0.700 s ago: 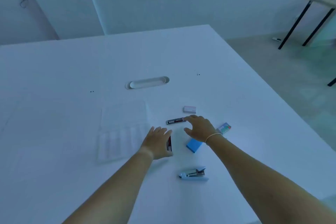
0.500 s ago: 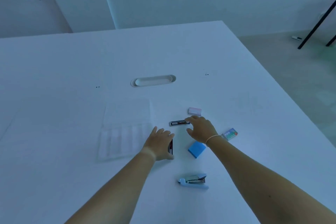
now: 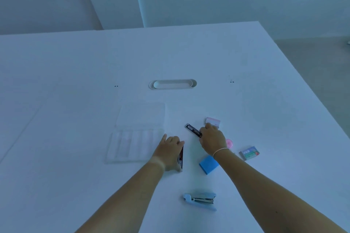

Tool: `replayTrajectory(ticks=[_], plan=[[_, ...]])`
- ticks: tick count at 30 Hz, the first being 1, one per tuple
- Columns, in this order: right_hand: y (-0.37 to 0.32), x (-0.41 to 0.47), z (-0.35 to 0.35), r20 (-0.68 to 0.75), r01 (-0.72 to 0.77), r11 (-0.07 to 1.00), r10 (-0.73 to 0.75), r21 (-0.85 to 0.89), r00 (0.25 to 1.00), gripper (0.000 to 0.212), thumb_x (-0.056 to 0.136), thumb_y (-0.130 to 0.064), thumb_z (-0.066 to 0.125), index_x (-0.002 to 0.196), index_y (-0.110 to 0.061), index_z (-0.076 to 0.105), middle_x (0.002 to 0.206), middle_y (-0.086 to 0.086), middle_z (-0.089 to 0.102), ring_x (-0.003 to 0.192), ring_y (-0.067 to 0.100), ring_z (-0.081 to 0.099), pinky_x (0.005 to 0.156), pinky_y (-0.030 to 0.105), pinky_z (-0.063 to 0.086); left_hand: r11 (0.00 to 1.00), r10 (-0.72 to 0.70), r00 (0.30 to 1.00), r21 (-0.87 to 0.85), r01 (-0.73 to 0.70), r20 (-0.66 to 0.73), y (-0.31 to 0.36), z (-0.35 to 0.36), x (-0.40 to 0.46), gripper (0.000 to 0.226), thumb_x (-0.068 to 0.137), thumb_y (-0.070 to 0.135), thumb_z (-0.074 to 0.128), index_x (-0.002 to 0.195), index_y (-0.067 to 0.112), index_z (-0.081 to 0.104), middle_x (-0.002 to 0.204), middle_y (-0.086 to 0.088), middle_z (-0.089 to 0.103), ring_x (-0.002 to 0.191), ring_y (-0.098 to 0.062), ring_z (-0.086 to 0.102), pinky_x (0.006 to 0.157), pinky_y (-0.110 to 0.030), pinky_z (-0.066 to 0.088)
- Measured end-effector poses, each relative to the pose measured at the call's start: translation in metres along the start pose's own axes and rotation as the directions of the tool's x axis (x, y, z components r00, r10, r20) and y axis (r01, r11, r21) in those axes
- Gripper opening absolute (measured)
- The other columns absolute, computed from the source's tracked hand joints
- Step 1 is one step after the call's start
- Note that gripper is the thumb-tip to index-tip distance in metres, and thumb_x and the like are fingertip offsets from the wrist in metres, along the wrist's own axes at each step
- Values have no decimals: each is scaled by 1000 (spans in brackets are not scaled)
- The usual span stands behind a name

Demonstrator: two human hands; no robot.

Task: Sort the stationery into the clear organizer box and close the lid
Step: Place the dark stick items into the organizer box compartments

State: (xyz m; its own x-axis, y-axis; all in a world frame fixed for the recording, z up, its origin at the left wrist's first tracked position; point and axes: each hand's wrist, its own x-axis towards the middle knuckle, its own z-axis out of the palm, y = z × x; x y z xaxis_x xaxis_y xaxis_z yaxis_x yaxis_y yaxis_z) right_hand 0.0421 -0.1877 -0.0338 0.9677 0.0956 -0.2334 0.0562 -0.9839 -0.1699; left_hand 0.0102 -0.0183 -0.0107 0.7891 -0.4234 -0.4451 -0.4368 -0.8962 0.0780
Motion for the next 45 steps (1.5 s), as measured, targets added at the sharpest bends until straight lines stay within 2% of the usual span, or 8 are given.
replayTrajectory(ticks=[5,9,15,19,25,34,40,45], plan=[[-1,-1,2,-33,-25,1000,25,14,999,26,92,-12,43,116,-4,51,124,14,53,111,32,52,85,39,47,985,-69,997,-160,62,-38,5,-4,-3,79,73,31,75,140,15,36,134,-6,41,127,-25,40,121,-36,14],[-5,0,-1,-53,-41,997,45,67,998,22,90,-5,42,110,-5,51,116,15,58,104,31,57,79,38,50,874,-181,979,-473,115,-96,0,-11,-8,37,86,12,59,123,15,53,124,-5,47,111,-26,51,95,-31,45],[-15,4,-19,-81,-97,968,118,231,990,14,89,-8,41,96,-9,53,93,11,64,84,31,62,67,33,44,731,-289,933,-679,72,-213,-21,-37,-13,23,93,8,50,109,7,65,101,-4,48,98,-23,57,85,-24,42],[-33,12,-50,-150,-72,914,142,398,978,16,90,-10,44,99,-8,57,94,13,66,77,27,53,66,30,37,691,-343,896,-722,38,-281,-52,-60,-20,25,92,7,52,111,6,67,101,-5,50,91,-22,58,84,-24,43],[-93,27,-76,-214,40,800,111,599,970,20,90,-9,49,101,-8,66,107,14,66,99,28,59,78,28,41,658,-410,852,-752,28,-327,-119,-78,-44,27,91,8,53,114,8,67,111,-11,59,100,-27,63,82,-25,44],[-204,36,-66,-176,117,744,0,658,984,25,92,-9,49,111,-9,66,118,9,65,110,22,57,93,26,40,604,-443,861,-793,80,-250,-208,-45,-77,24,91,6,55,111,6,68,117,-12,64,103,-27,65,92,-29,48],[-235,39,-49,-152,90,730,20,677,988,16,89,-13,55,102,-11,64,93,5,63,84,15,54,77,23,40,561,-399,899,-823,81,-183,-221,-23,-75,26,91,7,53,113,6,68,118,-9,64,87,-17,62,87,-24,46],[-239,37,-43,-160,78,740,41,668,986,12,89,-13,56,98,-10,63,87,0,61,77,16,55,63,19,41,598,-354,922,-796,94,-157,-222,-10,-71,28,90,6,54,114,6,68,121,-10,65,98,-18,61,90,-22,44]])
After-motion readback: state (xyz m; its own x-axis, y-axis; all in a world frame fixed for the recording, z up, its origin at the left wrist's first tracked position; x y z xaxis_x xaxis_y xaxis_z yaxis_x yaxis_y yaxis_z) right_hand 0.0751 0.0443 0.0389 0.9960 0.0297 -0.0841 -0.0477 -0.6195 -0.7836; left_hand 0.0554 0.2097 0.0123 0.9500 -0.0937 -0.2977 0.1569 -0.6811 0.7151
